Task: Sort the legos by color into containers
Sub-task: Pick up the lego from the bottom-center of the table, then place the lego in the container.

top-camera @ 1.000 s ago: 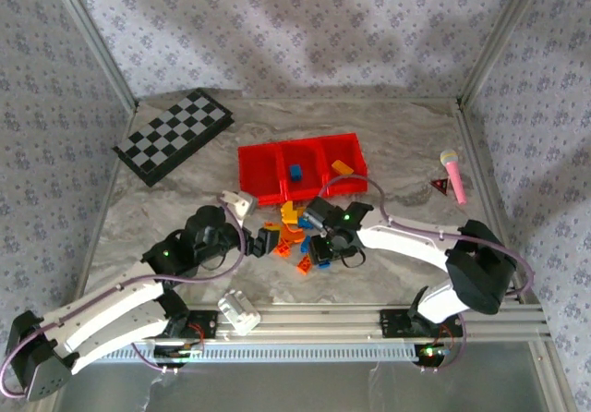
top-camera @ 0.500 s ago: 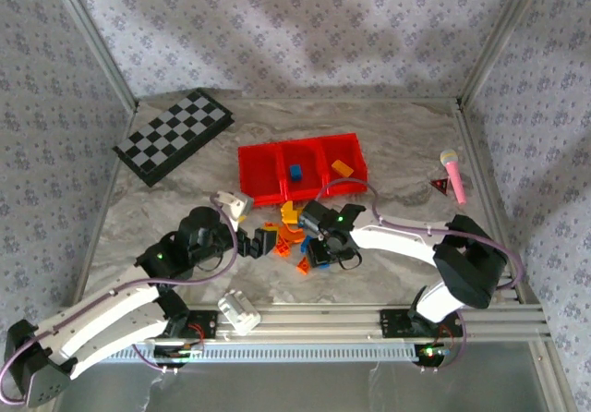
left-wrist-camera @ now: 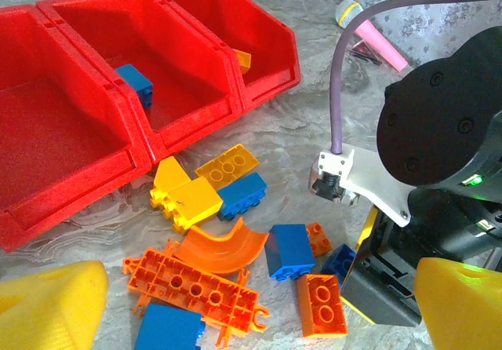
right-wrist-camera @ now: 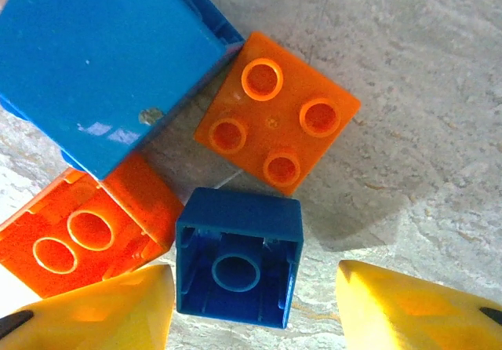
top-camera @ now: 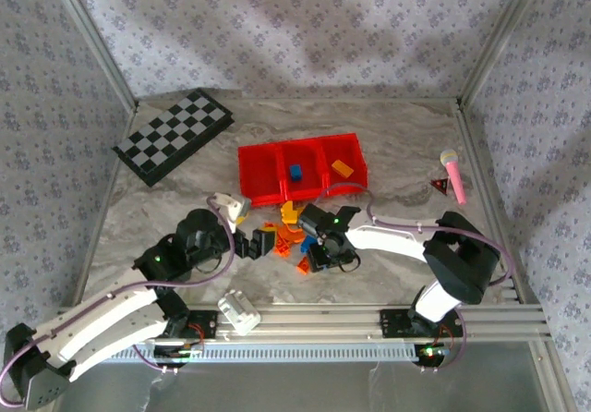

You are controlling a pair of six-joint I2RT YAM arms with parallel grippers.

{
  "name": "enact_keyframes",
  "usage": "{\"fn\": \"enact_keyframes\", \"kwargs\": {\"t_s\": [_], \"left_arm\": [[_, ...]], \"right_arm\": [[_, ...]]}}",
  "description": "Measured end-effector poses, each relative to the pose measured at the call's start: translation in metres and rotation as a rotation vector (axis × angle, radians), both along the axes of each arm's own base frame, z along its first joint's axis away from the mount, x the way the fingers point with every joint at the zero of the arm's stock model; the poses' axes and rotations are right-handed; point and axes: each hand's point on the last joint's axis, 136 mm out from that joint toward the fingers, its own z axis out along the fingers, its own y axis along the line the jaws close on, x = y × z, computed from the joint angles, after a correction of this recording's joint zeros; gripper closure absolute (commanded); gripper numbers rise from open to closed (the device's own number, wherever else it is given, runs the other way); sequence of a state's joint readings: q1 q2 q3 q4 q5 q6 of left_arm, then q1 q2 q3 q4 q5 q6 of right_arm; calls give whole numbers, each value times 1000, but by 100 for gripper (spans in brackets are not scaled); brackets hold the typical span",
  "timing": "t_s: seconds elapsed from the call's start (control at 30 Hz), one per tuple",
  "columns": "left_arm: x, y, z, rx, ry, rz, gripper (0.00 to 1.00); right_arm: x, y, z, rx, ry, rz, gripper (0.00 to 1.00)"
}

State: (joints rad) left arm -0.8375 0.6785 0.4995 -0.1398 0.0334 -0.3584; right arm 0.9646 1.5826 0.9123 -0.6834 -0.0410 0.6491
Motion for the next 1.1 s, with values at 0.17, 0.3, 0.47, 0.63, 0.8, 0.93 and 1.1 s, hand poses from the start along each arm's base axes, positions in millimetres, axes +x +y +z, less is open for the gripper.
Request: {"fn": "enact_keyframes", "kwargs": {"t_s": [0.17, 0.3, 0.47, 0.63, 0.8, 0.93, 1.1], "left_arm": [[-1, 1, 4, -12, -6, 2, 0], [-1, 2, 4, -17, -5, 8, 0], [-1, 2, 4, -15, -2, 9, 0], [2, 5, 2, -19, -1, 38, 0], [3, 8, -1, -23, 2, 55, 0], [5, 8, 0, -37, 11, 67, 0], [10, 10, 4, -85, 35, 119, 0]], "right_arm": [[0, 0, -4, -5, 12, 2, 49], [2, 2, -5, -7, 12, 5, 55], [7, 5, -5, -13, 2, 2, 64], [14, -1, -2, -39, -40, -7, 68], [35, -9, 22, -43, -116, -40, 68], [79, 0, 67, 46, -223, -76, 68], [142, 9, 119, 162, -347, -132, 69]]}}
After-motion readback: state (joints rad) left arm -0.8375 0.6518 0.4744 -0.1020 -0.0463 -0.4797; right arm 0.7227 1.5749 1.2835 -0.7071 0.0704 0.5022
